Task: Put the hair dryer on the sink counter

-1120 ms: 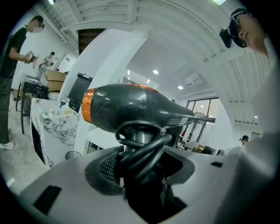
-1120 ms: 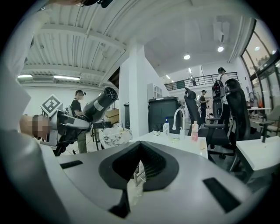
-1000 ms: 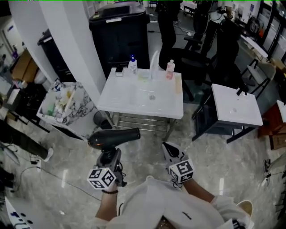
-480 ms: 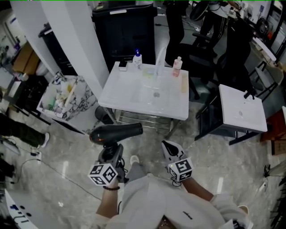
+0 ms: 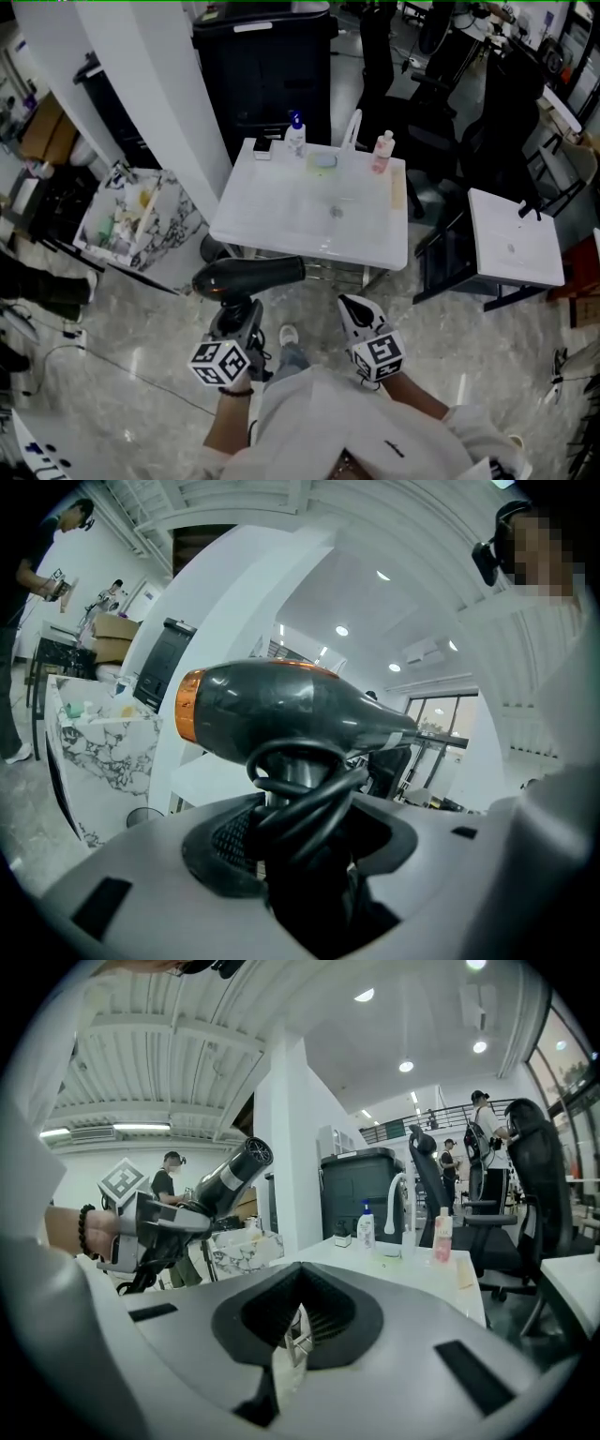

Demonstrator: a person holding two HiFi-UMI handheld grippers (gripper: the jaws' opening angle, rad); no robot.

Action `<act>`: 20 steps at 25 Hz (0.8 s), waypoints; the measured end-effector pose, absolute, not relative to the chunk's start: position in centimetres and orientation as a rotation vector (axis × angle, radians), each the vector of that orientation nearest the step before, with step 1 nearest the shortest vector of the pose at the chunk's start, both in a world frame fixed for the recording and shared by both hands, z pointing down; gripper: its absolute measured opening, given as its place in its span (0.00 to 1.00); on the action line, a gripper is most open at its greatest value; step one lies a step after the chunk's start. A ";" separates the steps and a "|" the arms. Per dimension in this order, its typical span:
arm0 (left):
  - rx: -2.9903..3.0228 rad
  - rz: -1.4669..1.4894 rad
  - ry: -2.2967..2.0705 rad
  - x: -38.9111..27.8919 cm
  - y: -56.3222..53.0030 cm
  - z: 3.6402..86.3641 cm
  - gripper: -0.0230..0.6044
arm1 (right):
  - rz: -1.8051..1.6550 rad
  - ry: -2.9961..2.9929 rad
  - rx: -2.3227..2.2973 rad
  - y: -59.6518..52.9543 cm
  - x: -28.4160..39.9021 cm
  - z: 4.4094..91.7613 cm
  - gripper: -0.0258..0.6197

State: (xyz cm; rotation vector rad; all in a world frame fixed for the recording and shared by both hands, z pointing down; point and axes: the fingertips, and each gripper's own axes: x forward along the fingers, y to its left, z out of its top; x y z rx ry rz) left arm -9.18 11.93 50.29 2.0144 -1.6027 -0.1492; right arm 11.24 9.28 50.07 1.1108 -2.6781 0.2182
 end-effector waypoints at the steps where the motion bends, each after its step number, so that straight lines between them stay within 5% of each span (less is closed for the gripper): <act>1: 2.013 -0.152 -1.598 -9.8 10.9 50.4 0.44 | 0.214 -2.679 1.108 8.3 10.5 49.9 0.07; 20: 2.036 -0.082 -1.468 -17.8 -5.8 52.2 0.44 | 0.238 -2.619 1.170 -6.8 0.4 50.1 0.07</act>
